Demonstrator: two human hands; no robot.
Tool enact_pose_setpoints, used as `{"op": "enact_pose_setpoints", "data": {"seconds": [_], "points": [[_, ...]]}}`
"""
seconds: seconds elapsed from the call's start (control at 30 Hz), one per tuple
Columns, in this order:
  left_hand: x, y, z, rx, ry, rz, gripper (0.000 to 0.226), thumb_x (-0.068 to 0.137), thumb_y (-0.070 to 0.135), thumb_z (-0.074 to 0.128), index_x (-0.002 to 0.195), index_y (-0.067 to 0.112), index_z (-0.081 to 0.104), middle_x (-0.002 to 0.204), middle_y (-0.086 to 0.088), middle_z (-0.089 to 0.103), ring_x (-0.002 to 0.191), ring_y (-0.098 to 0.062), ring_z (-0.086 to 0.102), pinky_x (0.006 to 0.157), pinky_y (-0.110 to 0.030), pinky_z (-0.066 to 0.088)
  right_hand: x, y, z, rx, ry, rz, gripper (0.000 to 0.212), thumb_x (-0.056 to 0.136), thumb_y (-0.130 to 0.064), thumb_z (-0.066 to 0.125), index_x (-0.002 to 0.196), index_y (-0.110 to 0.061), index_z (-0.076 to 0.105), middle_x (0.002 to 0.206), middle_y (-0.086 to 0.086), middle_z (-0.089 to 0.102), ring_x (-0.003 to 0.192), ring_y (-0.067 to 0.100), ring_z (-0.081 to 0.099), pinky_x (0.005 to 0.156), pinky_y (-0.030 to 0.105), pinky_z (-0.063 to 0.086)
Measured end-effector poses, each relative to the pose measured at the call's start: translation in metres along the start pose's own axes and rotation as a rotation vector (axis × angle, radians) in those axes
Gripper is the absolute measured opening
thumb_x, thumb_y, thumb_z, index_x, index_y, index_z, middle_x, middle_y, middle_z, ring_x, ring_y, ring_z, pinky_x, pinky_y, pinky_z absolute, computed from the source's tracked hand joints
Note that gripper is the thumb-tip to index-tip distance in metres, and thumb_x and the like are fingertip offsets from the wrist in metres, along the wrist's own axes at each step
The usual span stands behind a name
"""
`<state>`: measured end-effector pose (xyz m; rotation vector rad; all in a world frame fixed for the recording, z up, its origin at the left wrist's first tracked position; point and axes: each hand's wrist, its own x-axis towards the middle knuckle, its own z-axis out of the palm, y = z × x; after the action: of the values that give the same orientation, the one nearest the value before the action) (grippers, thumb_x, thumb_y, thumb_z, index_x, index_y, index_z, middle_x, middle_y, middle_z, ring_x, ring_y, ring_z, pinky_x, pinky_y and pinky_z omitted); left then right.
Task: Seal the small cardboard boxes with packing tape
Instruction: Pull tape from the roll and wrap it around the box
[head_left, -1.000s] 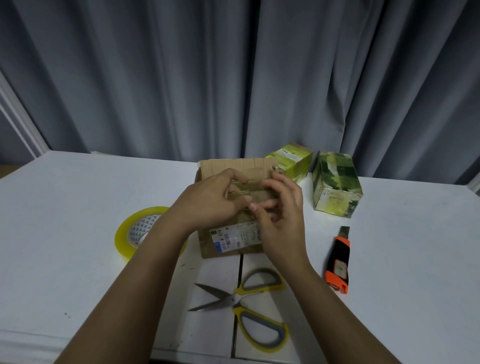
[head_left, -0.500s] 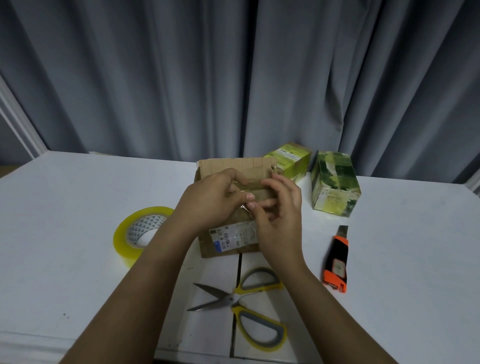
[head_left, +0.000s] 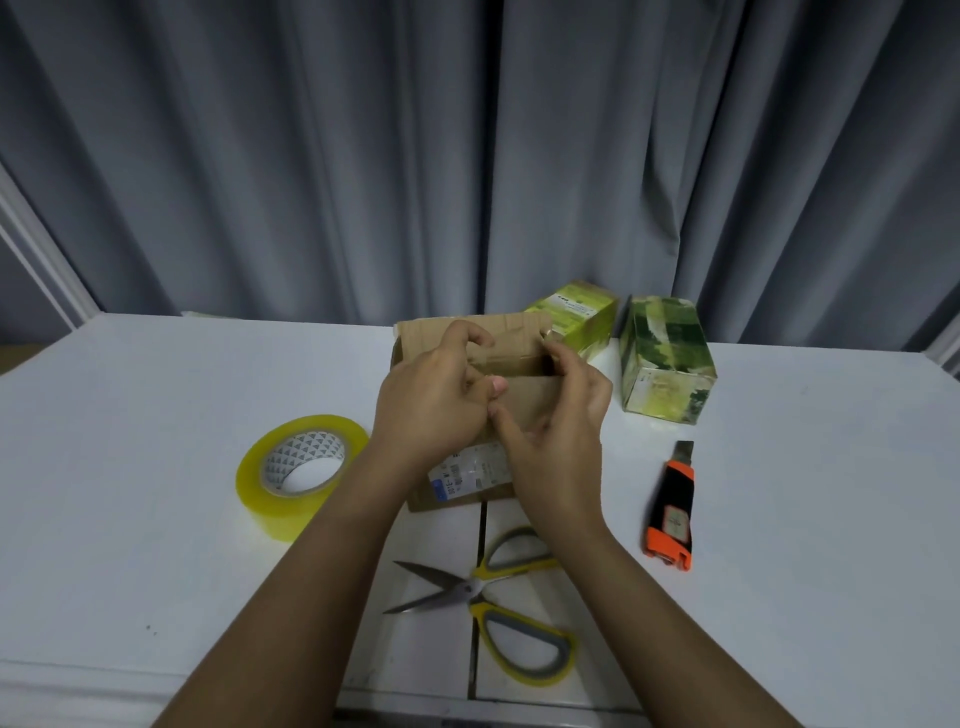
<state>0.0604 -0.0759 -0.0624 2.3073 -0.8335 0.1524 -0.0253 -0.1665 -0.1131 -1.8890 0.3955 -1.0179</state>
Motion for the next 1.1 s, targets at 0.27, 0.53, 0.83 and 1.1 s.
{"op": "enact_pose_setpoints", "data": {"seconds": [0.27, 0.53, 0.83, 1.1], "points": [[0.001, -0.006, -0.005, -0.025, 0.005, -0.01, 0.031, 0.089, 0.041, 0.059, 0.115, 0.036, 0.045, 0.066, 0.024, 0.061, 0.069, 0.012, 0.04, 0.058, -0.015, 0.027, -0.007, 0.018, -0.019, -0.527, -0.03, -0.131, 0.109, 0.066, -0.029, 0.085, 0.149, -0.035, 0.015, 0.145, 0.009, 0.021, 0.121, 0.03, 0.041, 0.084, 0.037, 0.052], [0.005, -0.002, -0.004, -0.054, -0.035, 0.0, 0.026, 0.087, 0.042, 0.06, 0.109, 0.037, 0.047, 0.07, 0.021, 0.065, 0.07, 0.009, 0.048, 0.06, -0.014, 0.027, 0.002, -0.009, -0.013, 0.443, -0.355, 0.311, 0.028, 0.091, 0.008, 0.042, 0.083, -0.004, 0.066, 0.079, 0.011, 0.07, 0.072, 0.015, 0.068, 0.069, 0.023, 0.055], [0.003, -0.003, -0.005, -0.062, -0.039, 0.003, 0.024, 0.088, 0.042, 0.059, 0.108, 0.036, 0.047, 0.072, 0.015, 0.068, 0.074, 0.001, 0.054, 0.059, -0.018, 0.031, -0.002, 0.01, -0.008, 0.17, -0.469, 0.493, 0.034, 0.09, 0.005, 0.04, 0.084, 0.0, 0.073, 0.094, 0.02, 0.072, 0.081, 0.021, 0.067, 0.078, 0.031, 0.058], [-0.003, -0.004, -0.01, -0.087, -0.083, -0.023, 0.036, 0.085, 0.045, 0.062, 0.115, 0.039, 0.044, 0.071, 0.018, 0.064, 0.095, -0.014, 0.057, 0.082, -0.032, 0.044, 0.022, -0.011, -0.056, -0.617, -0.214, -0.361, 0.03, 0.082, -0.026, 0.056, 0.11, -0.015, 0.061, 0.118, 0.0, 0.056, 0.113, 0.019, 0.041, 0.096, 0.033, 0.027]]}}
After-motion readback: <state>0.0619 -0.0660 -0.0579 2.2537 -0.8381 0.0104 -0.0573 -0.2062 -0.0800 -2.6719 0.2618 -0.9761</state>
